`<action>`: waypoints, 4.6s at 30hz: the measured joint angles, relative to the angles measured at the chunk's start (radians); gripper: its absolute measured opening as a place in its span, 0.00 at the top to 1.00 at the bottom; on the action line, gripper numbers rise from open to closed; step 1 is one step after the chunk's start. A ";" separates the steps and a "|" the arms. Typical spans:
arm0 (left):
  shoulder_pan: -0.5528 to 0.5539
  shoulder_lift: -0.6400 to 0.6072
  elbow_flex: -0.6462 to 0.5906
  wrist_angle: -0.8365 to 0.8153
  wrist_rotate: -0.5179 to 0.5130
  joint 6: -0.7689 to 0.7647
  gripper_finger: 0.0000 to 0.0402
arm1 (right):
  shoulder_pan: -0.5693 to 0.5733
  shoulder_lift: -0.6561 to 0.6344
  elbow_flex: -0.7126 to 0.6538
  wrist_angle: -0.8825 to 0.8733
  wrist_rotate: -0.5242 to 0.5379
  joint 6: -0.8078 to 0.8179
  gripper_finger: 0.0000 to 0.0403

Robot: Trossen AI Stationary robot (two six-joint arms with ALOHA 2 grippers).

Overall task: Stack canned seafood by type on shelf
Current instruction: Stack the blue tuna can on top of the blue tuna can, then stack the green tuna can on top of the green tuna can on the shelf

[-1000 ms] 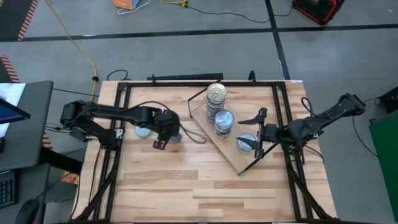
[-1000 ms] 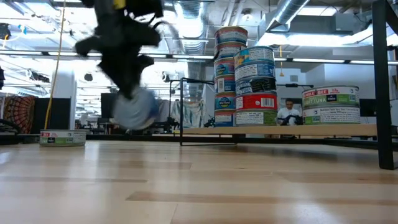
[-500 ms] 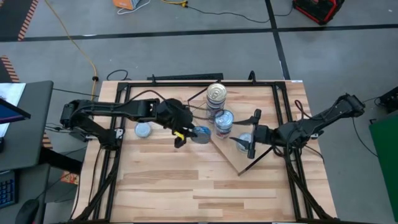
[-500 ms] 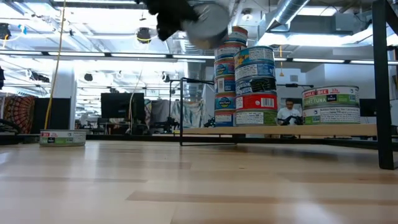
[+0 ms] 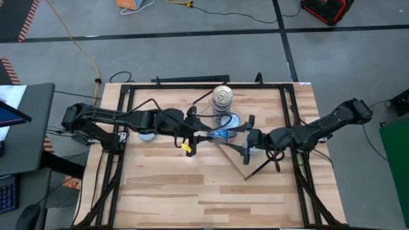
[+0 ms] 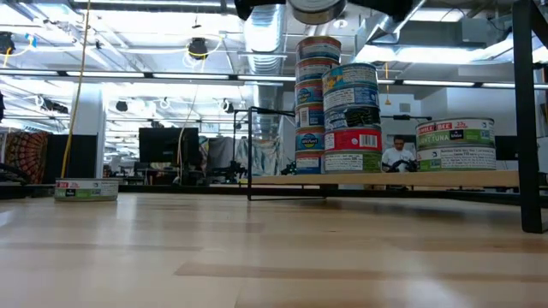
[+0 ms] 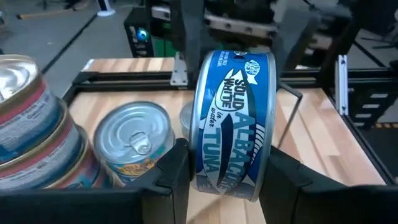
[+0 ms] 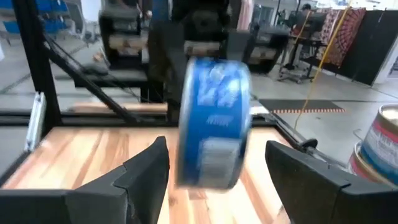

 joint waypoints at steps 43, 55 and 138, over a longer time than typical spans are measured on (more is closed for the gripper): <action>-0.020 -0.029 0.000 -0.065 -0.139 0.243 0.27 | -0.038 -0.040 0.000 0.013 -0.062 0.135 0.58; -0.227 -0.066 -0.297 0.177 -0.410 0.432 0.31 | -0.153 -0.166 0.000 -0.265 -0.066 0.517 0.57; -0.323 -0.339 -0.550 -0.643 -0.486 -0.500 0.34 | -0.212 -0.244 0.058 -0.228 -0.348 0.187 0.39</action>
